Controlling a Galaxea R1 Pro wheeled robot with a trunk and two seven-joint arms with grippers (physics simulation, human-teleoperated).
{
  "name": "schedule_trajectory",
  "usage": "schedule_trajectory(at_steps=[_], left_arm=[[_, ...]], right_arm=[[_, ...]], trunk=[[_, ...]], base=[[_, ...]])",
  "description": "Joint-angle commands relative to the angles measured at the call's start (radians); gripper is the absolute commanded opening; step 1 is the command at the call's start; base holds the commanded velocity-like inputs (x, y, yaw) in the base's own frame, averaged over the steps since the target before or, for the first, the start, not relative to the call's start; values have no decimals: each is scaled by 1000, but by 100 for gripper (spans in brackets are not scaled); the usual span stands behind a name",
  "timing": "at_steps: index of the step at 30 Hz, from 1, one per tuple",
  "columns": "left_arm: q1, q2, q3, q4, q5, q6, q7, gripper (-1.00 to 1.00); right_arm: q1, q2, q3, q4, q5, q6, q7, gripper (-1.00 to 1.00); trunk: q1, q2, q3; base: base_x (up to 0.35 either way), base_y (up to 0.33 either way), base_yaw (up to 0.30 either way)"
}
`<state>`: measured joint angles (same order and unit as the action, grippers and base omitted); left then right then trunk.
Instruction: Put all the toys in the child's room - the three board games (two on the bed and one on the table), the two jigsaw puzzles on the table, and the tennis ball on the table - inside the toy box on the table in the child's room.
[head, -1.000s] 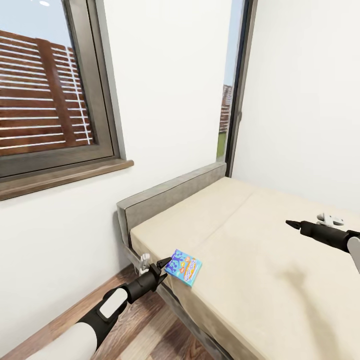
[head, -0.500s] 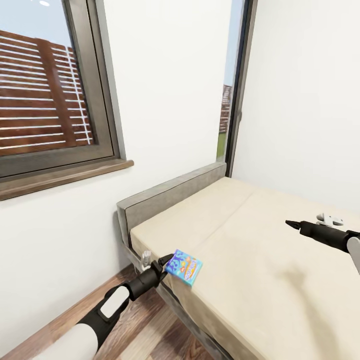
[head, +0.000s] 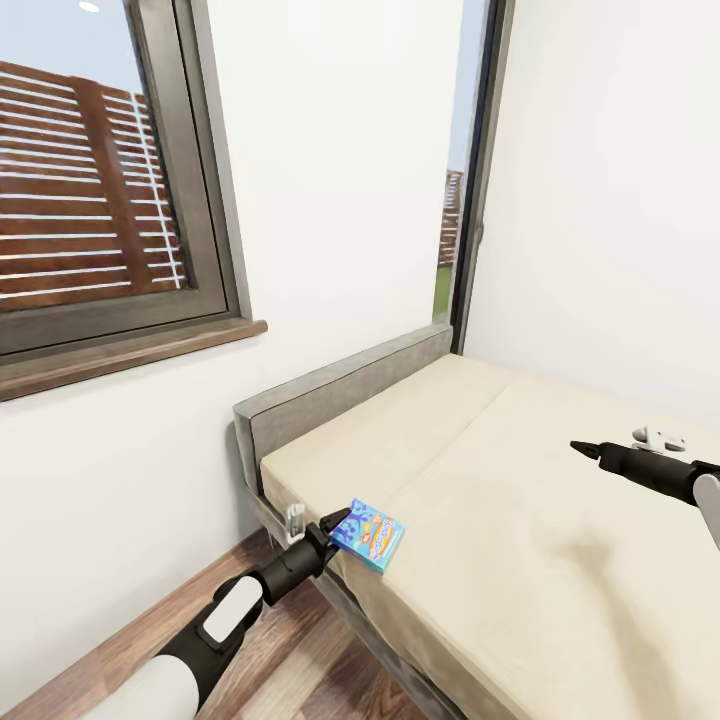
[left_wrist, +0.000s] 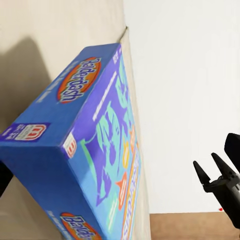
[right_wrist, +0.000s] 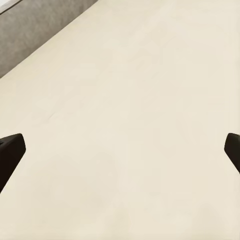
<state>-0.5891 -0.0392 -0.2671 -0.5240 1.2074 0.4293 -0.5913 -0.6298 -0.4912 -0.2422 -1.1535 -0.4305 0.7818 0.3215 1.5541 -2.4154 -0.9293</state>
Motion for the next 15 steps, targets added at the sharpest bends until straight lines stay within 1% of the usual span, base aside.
schedule_trajectory(at_steps=[1, 4, 9, 15], left_arm=[[0, 1, -3, 0, 8, 6, 0, 100], [3, 3, -2, -1, 8, 6, -1, 100], [14, 16, 0, -16, 9, 6, -6, 100], [28, 26, 1, -33, 9, 7, -7, 100]], right_arm=[[-1, 0, -2, 0, 3, 5, 5, 100], [-1, 0, -2, 0, 3, 5, 5, 100], [-1, 0, -2, 0, 3, 5, 5, 100], [-1, 1, -2, 0, 3, 5, 5, 100]], trunk=[[0, 0, -1], [0, 0, -1], [0, 0, -1], [0, 0, -1]], base=[[0, 0, 0], [0, 0, 0], [0, 0, 0], [0, 0, 0]])
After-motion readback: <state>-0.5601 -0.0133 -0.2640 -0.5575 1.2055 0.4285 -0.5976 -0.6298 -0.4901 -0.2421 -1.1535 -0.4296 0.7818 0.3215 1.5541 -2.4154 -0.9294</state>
